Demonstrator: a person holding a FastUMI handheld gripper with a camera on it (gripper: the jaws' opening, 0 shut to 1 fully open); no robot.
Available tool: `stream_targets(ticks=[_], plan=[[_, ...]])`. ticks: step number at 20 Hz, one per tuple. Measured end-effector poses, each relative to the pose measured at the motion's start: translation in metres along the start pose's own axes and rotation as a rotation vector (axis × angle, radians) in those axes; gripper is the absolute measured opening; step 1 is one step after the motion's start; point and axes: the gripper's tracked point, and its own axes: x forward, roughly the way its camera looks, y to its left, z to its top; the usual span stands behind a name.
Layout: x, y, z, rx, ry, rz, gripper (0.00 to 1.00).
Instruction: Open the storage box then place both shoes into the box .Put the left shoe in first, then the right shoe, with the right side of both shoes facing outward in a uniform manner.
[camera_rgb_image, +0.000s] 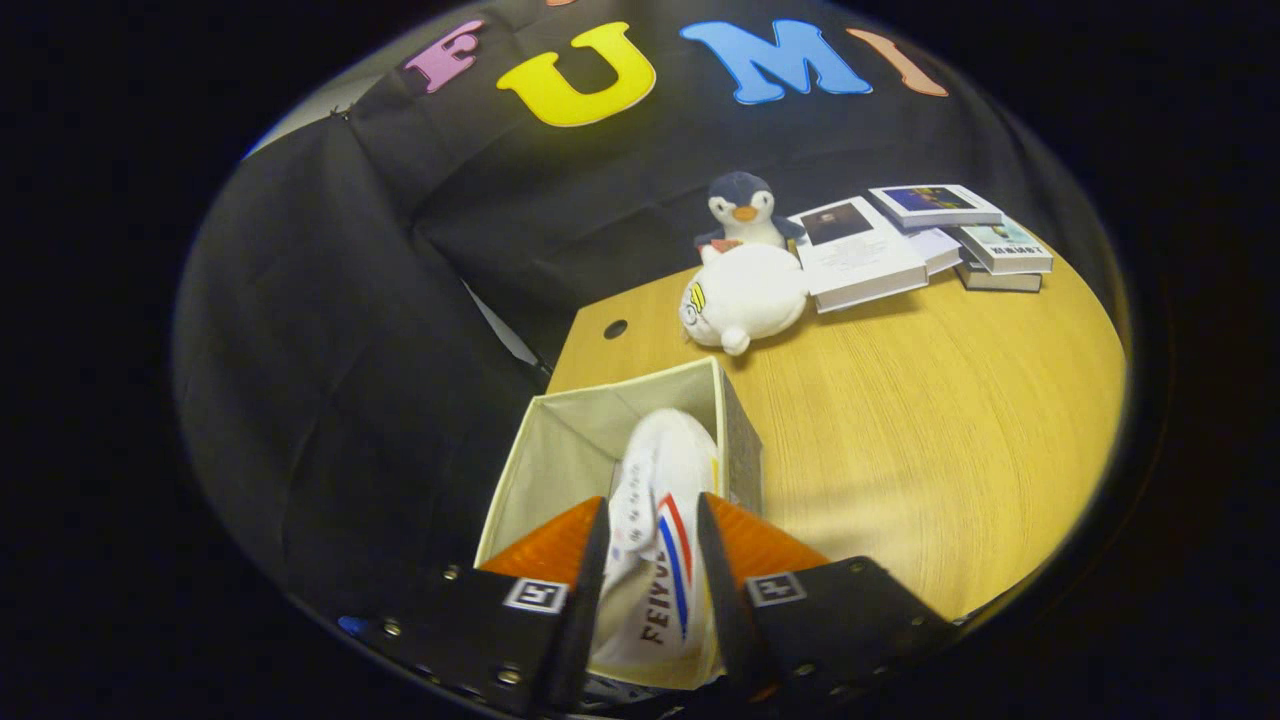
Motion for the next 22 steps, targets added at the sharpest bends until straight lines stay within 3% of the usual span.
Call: stream_targets(ticks=[2,12,22], plan=[[-0.011,-0.006,0.021,-0.05,-0.068,-0.018,0.99],[-0.1,-0.054,0.104,-0.22,-0.308,-0.116,0.98],[-0.211,-0.146,0.17,-0.355,-0.515,-0.311,0.98]])
